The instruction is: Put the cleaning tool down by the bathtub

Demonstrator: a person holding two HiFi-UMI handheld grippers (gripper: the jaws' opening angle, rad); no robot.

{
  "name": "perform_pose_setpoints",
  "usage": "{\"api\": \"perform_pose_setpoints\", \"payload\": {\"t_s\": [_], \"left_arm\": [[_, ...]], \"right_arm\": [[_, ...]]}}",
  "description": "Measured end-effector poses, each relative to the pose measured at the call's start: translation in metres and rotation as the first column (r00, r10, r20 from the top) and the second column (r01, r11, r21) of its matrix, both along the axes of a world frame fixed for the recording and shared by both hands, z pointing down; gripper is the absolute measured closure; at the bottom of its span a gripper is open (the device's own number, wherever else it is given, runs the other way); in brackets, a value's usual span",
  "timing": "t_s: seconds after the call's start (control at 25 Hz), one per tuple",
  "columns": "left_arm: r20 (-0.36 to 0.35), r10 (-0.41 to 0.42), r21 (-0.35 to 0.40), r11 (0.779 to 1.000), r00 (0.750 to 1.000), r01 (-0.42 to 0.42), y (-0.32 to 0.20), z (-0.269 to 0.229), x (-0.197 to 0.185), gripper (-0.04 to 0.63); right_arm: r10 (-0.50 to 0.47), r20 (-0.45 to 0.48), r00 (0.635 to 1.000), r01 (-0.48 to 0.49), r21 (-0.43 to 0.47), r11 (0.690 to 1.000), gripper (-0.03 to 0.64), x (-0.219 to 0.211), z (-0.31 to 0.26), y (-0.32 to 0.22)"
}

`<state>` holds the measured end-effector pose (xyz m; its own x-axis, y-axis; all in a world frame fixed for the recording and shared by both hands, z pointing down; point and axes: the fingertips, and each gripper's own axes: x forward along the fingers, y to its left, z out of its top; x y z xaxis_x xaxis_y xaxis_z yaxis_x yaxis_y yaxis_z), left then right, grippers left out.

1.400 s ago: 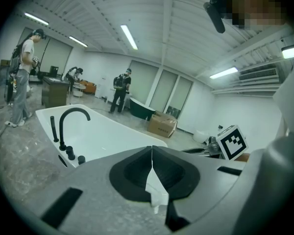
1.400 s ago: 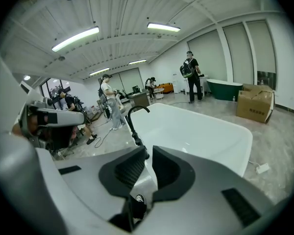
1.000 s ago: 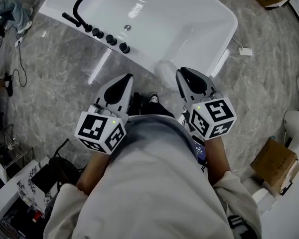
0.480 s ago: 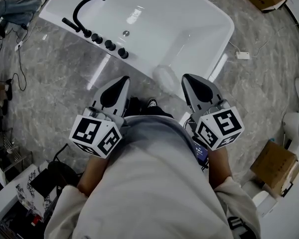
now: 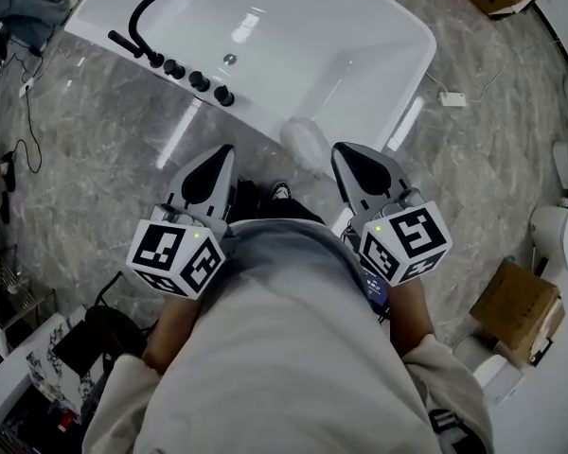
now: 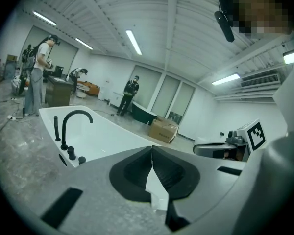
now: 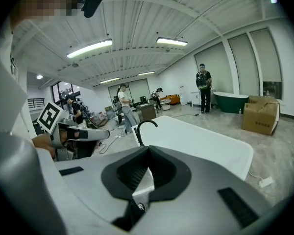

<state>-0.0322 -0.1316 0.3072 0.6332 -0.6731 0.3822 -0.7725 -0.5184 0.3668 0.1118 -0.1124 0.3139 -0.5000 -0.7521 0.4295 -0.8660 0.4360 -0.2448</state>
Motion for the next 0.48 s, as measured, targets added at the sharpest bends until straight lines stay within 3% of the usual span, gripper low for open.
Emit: {"api": "perform_pose_setpoints", "payload": {"t_s": [0.48], "left_arm": [[-0.010, 0.042, -0.036, 0.998, 0.999, -0.042, 0.023, 0.011, 0.008, 0.586]], "right_arm": [[0.023, -0.026, 0.999, -0.024, -0.040, 0.999, 0.606, 0.008, 0.006, 0.022]]}}
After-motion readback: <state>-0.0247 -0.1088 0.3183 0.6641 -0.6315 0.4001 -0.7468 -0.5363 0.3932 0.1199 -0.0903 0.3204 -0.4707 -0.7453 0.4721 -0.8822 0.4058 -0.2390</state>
